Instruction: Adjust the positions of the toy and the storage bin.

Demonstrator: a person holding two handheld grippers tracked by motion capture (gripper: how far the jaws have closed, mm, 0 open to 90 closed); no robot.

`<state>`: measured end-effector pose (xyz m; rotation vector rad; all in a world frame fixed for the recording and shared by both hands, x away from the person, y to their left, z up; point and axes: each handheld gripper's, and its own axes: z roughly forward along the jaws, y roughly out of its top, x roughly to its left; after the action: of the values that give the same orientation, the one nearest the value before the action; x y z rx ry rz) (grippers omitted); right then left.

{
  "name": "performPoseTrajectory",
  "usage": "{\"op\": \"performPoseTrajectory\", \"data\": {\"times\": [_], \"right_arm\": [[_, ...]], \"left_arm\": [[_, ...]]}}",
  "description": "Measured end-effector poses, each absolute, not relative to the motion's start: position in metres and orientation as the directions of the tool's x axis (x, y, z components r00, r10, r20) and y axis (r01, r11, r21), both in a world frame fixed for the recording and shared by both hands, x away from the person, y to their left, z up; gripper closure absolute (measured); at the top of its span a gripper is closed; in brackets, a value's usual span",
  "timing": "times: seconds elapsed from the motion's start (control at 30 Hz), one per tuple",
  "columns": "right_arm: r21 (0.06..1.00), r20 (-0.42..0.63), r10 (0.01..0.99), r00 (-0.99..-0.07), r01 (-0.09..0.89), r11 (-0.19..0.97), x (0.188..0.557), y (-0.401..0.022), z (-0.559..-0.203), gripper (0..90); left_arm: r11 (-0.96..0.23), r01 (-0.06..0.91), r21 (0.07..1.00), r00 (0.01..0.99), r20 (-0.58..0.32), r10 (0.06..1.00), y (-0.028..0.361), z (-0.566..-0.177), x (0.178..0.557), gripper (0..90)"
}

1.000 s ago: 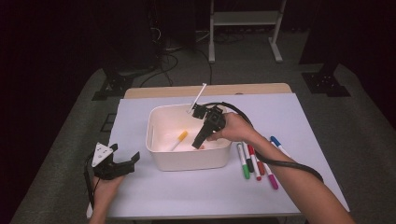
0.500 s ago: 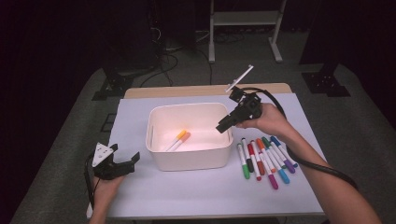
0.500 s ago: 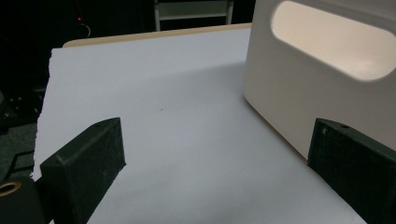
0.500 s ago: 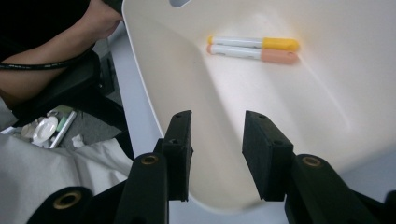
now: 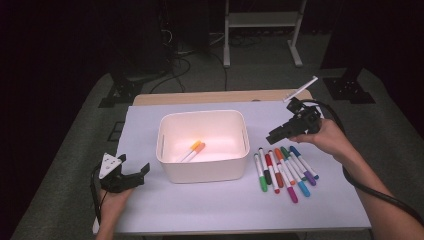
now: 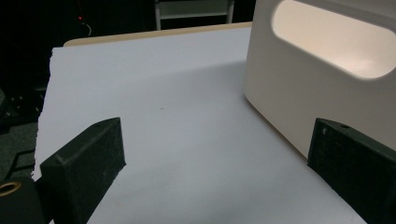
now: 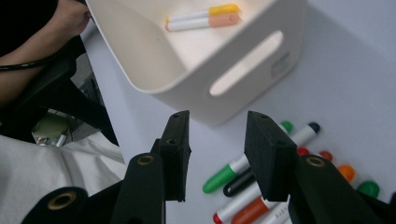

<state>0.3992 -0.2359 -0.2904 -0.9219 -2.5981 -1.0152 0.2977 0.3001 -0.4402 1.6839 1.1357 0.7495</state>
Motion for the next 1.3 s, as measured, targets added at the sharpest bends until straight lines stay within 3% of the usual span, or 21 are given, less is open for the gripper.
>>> {"op": "performPoseTrajectory", "data": {"times": [0.47,0.73,1.3], "right_arm": [[0.475,0.456,0.602,-0.655,0.752,0.458,0.391,-0.31,-0.363,57.8],[0.446,0.435,0.679,-0.591,0.797,0.408,0.389,-0.342,-0.393,61.1],[0.449,0.35,0.753,-0.557,0.805,0.387,0.399,-0.35,-0.424,65.8]], "left_arm": [[-0.128,0.357,0.925,0.381,-0.019,0.924,0.3,-0.441,0.298,2.7],[-0.131,0.357,0.925,0.383,-0.017,0.924,0.3,-0.441,0.298,2.7],[-0.131,0.362,0.923,0.383,-0.019,0.924,0.301,-0.442,0.298,2.6]]}}
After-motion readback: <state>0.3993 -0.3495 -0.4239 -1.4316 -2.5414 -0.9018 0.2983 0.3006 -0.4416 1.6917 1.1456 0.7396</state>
